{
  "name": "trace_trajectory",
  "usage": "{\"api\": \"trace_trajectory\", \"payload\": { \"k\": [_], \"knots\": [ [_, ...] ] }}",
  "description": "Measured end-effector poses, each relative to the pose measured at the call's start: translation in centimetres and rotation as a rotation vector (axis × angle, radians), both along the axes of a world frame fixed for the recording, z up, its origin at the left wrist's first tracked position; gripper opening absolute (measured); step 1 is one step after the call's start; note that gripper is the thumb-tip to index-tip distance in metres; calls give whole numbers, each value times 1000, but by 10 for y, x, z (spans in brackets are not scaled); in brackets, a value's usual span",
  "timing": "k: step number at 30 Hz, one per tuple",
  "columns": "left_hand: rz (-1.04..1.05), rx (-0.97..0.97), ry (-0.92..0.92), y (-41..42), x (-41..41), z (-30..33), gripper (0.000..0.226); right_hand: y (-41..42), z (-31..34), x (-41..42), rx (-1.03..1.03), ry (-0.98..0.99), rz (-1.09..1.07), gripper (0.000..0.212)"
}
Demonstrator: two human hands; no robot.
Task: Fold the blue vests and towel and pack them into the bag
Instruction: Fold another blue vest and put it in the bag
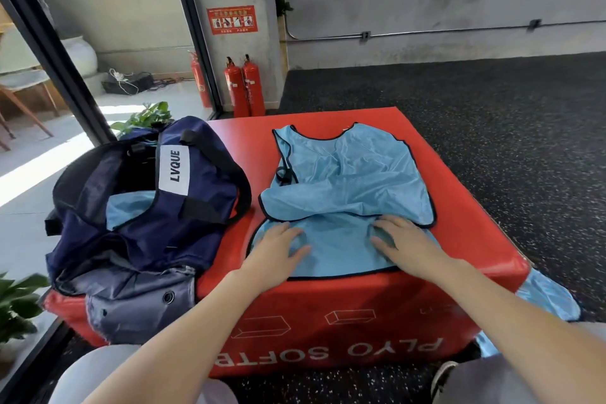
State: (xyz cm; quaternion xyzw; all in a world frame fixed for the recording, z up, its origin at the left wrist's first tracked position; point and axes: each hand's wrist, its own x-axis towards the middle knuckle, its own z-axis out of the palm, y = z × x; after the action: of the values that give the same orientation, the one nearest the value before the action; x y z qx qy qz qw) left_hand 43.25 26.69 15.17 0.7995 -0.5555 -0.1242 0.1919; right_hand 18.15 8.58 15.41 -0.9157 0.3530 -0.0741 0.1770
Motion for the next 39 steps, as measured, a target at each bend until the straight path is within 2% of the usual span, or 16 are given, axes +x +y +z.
{"api": "trace_trajectory", "payload": {
  "k": [2, 6, 11, 14, 18, 20, 24, 26, 30, 34, 39],
  "knots": [
    [48, 80, -114, -13, 10, -7, 69, -7, -6, 5, -6, 78, -100, 68],
    [135, 170, -305, -31, 35, -14, 86, -26, -10, 1, -68, 220, -215, 79],
    [172, 182, -316, -47, 46, -14, 89, -43, -6, 5, -71, 252, -256, 92],
    [192, 109, -265, -51, 47, -12, 85, -45, -4, 8, -70, 215, -257, 90],
    [234, -188, -14, -47, 45, -7, 73, -39, -3, 10, -128, 29, -173, 72],
    [240, -292, 102, -44, 43, -1, 69, -33, 1, 13, -122, -41, -108, 71],
    [183, -443, 81, -40, 31, 14, 24, -23, 10, 20, -68, -144, -61, 66],
    [242, -454, 122, -39, 23, 20, 16, -17, 14, 23, -65, -166, -46, 63],
    [352, -465, 338, -37, 14, 28, 25, -9, 15, 31, -74, -179, -7, 63],
    [422, -534, 589, -37, 6, 40, 7, 7, 17, 48, -91, -226, 73, 58],
    [433, -625, 1010, -44, 1, 47, 22, 36, 22, 78, -169, -301, 191, 49]
  ]
}}
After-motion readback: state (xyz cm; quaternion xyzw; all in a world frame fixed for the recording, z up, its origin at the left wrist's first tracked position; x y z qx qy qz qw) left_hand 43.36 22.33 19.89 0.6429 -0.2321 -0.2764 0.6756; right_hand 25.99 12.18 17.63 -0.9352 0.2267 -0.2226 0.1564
